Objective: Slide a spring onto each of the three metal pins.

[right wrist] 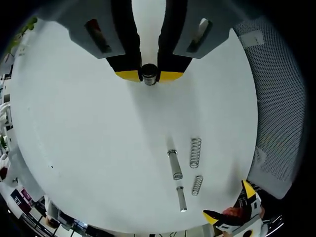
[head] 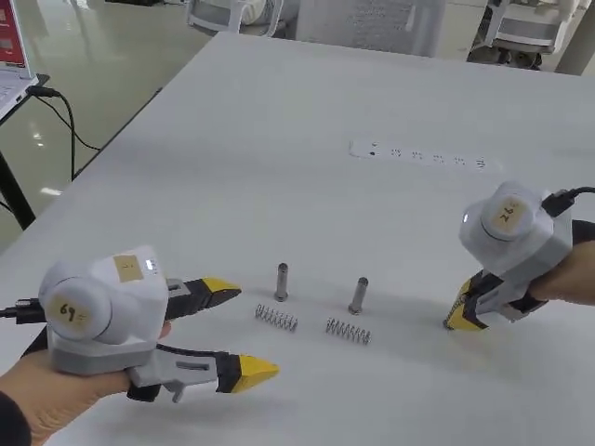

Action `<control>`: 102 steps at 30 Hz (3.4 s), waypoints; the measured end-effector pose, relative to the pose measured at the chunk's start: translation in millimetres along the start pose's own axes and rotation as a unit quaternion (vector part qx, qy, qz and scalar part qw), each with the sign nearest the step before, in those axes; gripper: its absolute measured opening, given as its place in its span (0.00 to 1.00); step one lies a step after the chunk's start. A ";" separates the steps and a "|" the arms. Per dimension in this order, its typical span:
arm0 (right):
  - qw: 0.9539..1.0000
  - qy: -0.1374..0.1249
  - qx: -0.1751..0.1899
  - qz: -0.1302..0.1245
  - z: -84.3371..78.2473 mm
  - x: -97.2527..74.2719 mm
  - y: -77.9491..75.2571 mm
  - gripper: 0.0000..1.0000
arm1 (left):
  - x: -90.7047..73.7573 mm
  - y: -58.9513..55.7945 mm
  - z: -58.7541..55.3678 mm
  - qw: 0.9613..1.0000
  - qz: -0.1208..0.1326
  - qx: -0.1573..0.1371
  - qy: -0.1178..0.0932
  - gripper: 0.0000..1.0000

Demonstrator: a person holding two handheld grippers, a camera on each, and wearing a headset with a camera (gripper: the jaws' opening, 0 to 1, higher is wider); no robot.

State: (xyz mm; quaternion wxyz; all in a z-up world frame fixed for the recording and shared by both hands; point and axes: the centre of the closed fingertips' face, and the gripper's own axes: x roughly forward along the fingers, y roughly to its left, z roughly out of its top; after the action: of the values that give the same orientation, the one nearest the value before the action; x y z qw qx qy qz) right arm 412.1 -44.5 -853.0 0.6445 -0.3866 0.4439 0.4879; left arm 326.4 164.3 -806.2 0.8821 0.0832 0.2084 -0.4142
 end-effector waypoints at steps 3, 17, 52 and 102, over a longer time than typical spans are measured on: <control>1.000 0.001 0.001 0.001 -0.8 1.0 1.5 0.14 | 0.0 0.0 0.3 1.000 0.000 0.000 0.000 0.59; 1.000 -0.008 0.007 -0.001 0.7 0.8 3.2 0.23 | 0.4 -0.9 0.1 1.000 0.000 -0.001 0.000 0.59; 0.999 -0.039 -0.017 0.016 37.1 -9.8 22.4 0.31 | 0.3 -1.7 1.1 1.000 0.001 0.001 -0.005 0.59; 0.996 -0.047 -0.058 0.045 87.2 30.1 71.5 0.22 | -0.4 -3.8 3.5 1.000 0.002 0.000 -0.011 0.58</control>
State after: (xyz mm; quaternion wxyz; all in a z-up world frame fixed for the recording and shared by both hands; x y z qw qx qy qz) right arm 363.5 61.3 -859.5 0.6184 -0.3795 0.4016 0.5589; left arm 324.3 161.0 -802.8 0.8851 0.0789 0.1982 -0.4137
